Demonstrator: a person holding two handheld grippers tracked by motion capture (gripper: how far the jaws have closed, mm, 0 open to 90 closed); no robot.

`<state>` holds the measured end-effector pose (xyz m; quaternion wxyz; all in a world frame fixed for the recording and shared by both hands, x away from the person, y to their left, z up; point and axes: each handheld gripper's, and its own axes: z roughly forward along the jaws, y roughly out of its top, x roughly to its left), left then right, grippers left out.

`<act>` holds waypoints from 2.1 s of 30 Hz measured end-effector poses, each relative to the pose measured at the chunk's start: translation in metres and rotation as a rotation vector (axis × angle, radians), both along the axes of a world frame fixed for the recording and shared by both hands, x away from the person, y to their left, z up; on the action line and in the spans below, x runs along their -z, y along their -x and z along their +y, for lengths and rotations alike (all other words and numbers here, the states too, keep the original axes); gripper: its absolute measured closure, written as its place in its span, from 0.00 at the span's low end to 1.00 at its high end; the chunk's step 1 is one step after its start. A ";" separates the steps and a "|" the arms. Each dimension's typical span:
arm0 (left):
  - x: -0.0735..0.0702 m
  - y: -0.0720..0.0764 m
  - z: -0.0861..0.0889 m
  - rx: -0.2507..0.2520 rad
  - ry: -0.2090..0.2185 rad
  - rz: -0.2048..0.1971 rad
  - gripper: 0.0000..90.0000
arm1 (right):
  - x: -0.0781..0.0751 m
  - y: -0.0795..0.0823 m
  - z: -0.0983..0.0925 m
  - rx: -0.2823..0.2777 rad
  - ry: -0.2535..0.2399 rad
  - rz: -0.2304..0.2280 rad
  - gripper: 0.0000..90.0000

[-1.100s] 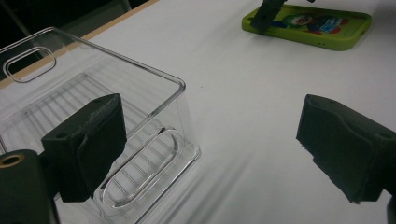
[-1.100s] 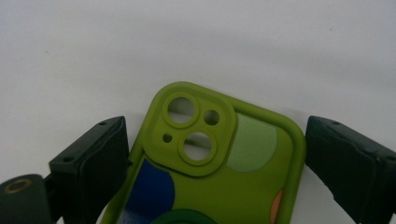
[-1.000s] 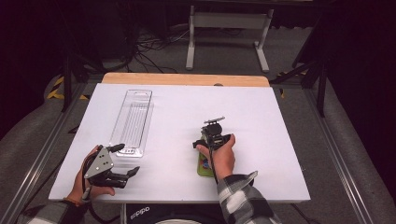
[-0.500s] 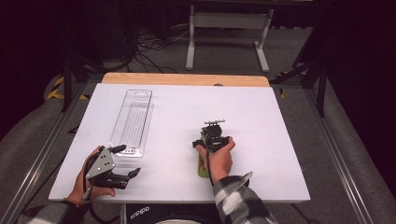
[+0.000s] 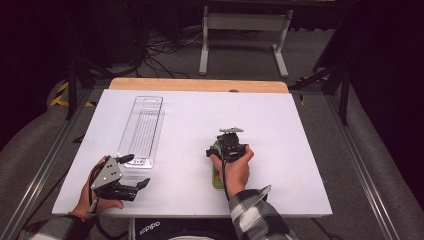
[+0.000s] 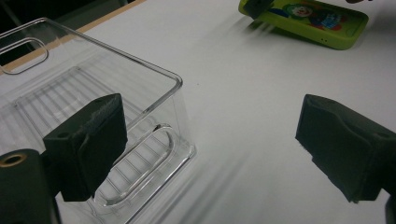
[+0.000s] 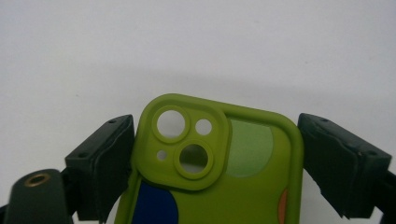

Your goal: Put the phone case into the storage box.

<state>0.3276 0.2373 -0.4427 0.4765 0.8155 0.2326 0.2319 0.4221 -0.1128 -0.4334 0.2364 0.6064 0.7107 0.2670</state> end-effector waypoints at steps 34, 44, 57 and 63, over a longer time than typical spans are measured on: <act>-0.059 -0.033 -0.042 0.081 0.129 -0.037 0.10 | -0.045 0.033 -0.016 -0.182 -0.142 -0.336 0.17; -0.060 -0.036 -0.076 0.134 0.133 -0.038 0.12 | -0.059 0.042 -0.019 -0.216 -0.166 -0.406 0.17; -0.060 -0.045 -0.107 0.184 0.145 -0.028 0.12 | -0.079 0.052 -0.019 -0.251 -0.179 -0.498 0.17; -0.057 -0.049 -0.121 0.204 0.144 -0.018 0.15 | -0.081 0.054 -0.016 -0.262 -0.168 -0.513 0.17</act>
